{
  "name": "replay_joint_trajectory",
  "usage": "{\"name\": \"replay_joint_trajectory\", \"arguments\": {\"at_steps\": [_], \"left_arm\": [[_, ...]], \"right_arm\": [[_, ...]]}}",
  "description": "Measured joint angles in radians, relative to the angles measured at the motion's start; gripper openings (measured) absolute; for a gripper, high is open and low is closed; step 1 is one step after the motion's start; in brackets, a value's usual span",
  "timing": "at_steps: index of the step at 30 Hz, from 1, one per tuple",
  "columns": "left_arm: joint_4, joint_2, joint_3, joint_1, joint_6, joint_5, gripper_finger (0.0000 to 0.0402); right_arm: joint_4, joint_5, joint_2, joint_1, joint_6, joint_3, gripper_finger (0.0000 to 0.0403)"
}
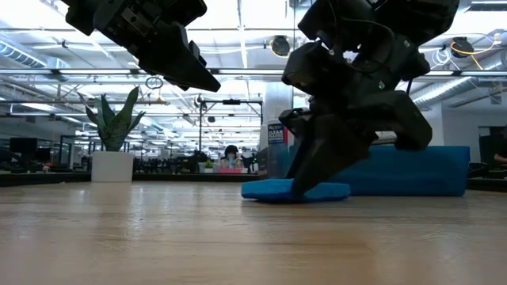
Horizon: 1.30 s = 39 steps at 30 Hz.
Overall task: Pick & Place Kitchen Items
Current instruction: Put the blue dishwashing sponge into the right black bin
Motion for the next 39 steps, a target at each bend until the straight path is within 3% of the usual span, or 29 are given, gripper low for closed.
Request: {"name": "replay_joint_trajectory", "arguments": {"at_steps": [4, 16, 28, 39], "left_arm": [[0.000, 0.000, 0.000, 0.000, -0.001, 0.000, 0.0026], [0.000, 0.000, 0.000, 0.000, 0.001, 0.000, 0.0026], [-0.001, 0.000, 0.000, 0.000, 0.000, 0.000, 0.0026], [-0.001, 0.000, 0.000, 0.000, 0.001, 0.000, 0.0026]], "right_arm": [[-0.002, -0.017, 0.001, -0.004, -0.042, 0.000, 0.0005], [-0.058, -0.159, -0.006, 0.026, -0.097, 0.093, 0.0001], [-0.081, -0.160, -0.043, 0.067, -0.111, 0.128, 0.0000], [-0.178, -0.151, -0.208, 0.079, 0.024, 0.129, 0.0000]]}}
